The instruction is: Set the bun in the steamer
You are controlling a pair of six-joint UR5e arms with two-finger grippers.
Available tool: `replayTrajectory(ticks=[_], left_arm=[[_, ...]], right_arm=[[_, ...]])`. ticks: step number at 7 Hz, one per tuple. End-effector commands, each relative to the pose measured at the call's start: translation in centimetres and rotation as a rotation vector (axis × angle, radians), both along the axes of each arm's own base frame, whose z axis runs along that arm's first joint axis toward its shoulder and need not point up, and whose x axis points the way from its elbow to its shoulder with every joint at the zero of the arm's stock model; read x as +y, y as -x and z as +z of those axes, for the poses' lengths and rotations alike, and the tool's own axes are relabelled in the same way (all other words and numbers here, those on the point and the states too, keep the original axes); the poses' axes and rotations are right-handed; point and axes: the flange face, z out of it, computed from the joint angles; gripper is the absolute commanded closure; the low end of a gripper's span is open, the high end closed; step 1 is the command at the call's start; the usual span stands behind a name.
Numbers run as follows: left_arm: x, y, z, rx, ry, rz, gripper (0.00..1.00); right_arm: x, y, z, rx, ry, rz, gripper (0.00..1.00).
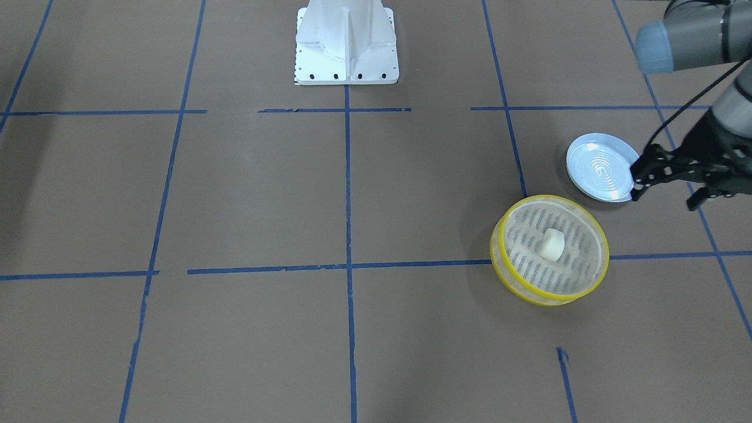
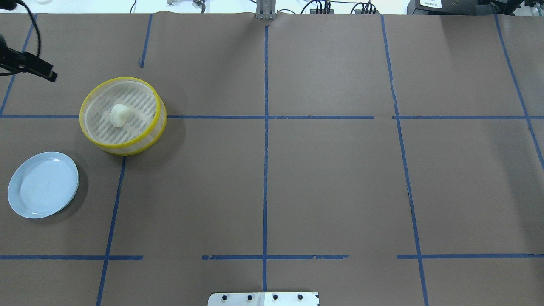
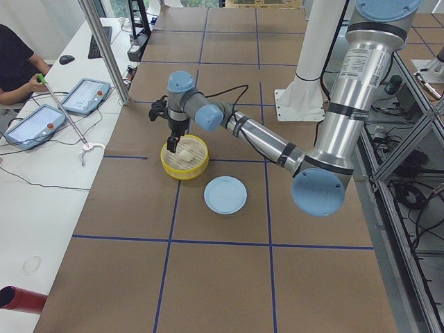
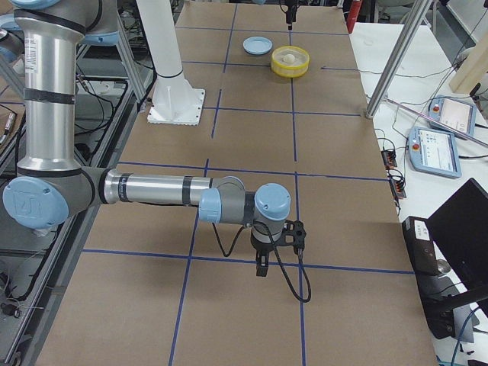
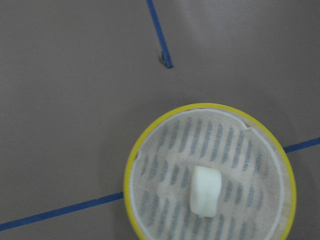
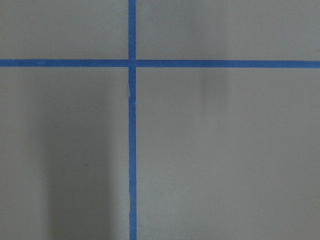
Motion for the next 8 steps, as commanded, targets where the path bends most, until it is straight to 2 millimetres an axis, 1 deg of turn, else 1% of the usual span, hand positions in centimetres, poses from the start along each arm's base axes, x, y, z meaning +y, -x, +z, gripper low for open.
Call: replayTrajectory(ticks=[1, 2, 3, 4, 6, 7, 8], left_arm=[[3.5, 10.6, 11.9, 0.021, 0.091, 0.018, 0.0], [7.2, 13.5, 17.0, 0.007, 0.141, 0.007, 0.0], [10.1, 14.9, 19.8, -0.013, 0.127, 0.058, 0.0], [11.5, 15.8, 21.1, -0.015, 0.151, 0.046, 0.0], [12.4, 15.8, 23.2, -0.019, 0.212, 0.045, 0.0], [12.6, 15.9, 23.2, -0.02, 0.243, 0.047, 0.0], [12.7, 16.5, 22.9, -0.019, 0.253, 0.034, 0.0]], right_arm=[[0.0, 0.0, 0.0, 0.0, 0.0, 0.0, 0.0], [0.0, 0.0, 0.0, 0.0, 0.0, 0.0, 0.0], [0.0, 0.1, 0.0, 0.0, 0.0, -0.001, 0.0], [0.0, 0.1, 0.0, 0.0, 0.0, -0.001, 0.0], [0.0, 0.0, 0.0, 0.0, 0.0, 0.0, 0.0], [0.0, 0.1, 0.0, 0.0, 0.0, -0.001, 0.0], [0.0, 0.0, 0.0, 0.0, 0.0, 0.0, 0.0]])
